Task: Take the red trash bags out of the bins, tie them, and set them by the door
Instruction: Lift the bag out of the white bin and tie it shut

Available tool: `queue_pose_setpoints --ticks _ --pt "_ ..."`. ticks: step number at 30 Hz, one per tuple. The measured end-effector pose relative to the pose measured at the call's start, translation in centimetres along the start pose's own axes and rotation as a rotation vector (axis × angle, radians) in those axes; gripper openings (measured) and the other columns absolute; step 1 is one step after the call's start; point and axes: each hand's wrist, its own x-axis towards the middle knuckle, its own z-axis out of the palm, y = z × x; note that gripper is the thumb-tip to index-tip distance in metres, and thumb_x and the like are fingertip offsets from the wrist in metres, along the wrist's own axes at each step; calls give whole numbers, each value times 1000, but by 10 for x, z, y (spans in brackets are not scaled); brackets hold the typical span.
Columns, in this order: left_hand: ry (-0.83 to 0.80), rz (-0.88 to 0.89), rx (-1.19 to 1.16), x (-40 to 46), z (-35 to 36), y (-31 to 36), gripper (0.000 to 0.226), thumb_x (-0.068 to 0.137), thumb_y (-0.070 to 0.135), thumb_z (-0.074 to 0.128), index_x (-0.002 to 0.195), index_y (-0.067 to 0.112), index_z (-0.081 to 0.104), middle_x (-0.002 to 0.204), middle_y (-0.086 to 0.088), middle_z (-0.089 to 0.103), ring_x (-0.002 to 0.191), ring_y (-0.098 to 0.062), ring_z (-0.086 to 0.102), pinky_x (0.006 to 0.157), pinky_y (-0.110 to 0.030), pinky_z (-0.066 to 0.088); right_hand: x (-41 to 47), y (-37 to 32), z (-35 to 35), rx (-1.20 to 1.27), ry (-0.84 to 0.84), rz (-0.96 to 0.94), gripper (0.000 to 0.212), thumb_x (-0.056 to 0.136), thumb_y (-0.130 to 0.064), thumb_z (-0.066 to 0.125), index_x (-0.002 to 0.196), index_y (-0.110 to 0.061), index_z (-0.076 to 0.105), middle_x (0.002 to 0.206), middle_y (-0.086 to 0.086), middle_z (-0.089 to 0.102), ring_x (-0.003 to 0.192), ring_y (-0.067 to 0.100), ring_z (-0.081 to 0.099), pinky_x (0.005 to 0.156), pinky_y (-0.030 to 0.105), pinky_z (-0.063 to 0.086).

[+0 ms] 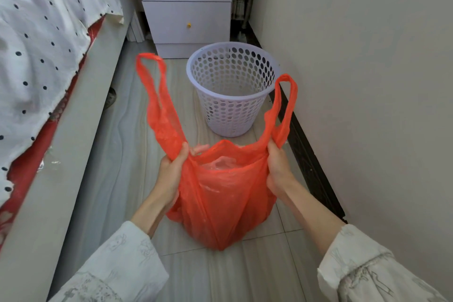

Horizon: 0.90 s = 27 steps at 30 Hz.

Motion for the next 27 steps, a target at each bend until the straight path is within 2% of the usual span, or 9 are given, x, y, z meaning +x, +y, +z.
queue_pose_setpoints --ticks 4,8,11,14,18,20,23,25,27 --pt "0 -119 -363 0 -5 4 62 97 36 29 54 13 66 72 -3 75 78 -16 72 63 -34 60 -5 -11 3 232 -208 169 60 96 -45 33 105 5 64 84 17 73 77 23 71 74 32 59" --pt "108 -161 -610 6 1 2 39 97 33 35 63 18 46 39 7 48 62 -15 69 60 -31 59 -11 -11 7 361 -264 226 78 97 -46 22 62 -2 75 72 13 74 68 21 72 76 34 55" --pt "148 -93 -464 11 7 -1 35 98 30 33 67 16 42 33 8 32 36 -9 45 66 -24 57 -7 -8 7 467 -150 232 67 98 -41 29 44 -11 57 52 10 58 52 23 62 75 35 52" --pt "151 -1 -255 10 13 -6 31 99 25 31 71 15 42 33 11 29 28 -6 29 59 -19 55 -5 -4 10 370 -95 171 63 96 -47 32 39 -20 39 34 -3 30 29 11 33 66 29 46" --pt "168 24 -137 8 11 -11 25 98 24 36 77 15 46 38 10 34 31 -6 34 51 -20 51 -7 5 10 97 -115 152 38 86 -50 51 61 -24 40 42 -8 24 33 6 25 53 23 34" --pt "152 -9 -230 7 7 -11 22 97 23 40 79 14 48 43 7 41 37 -10 44 51 -24 51 -7 9 7 -164 -131 61 29 85 -33 62 64 -25 43 46 -9 26 35 3 25 48 22 29" --pt "139 -62 -315 5 3 -12 19 96 20 41 80 12 49 46 3 47 46 -13 52 58 -31 52 -14 17 6 -471 -185 24 22 91 -14 52 70 -17 51 44 -7 32 30 1 28 42 20 28" --pt "139 -94 -373 4 0 -13 21 97 19 39 79 13 47 43 5 43 40 -9 47 54 -26 49 -18 19 5 -323 -220 110 28 97 -17 41 70 -13 47 36 -10 32 29 2 31 37 17 31" --pt "122 -129 -437 4 -4 -11 25 98 21 34 76 14 44 37 10 34 31 -2 33 35 -15 35 -18 15 4 -21 -218 194 34 99 -22 36 66 -13 42 33 -6 34 32 8 43 46 22 42"
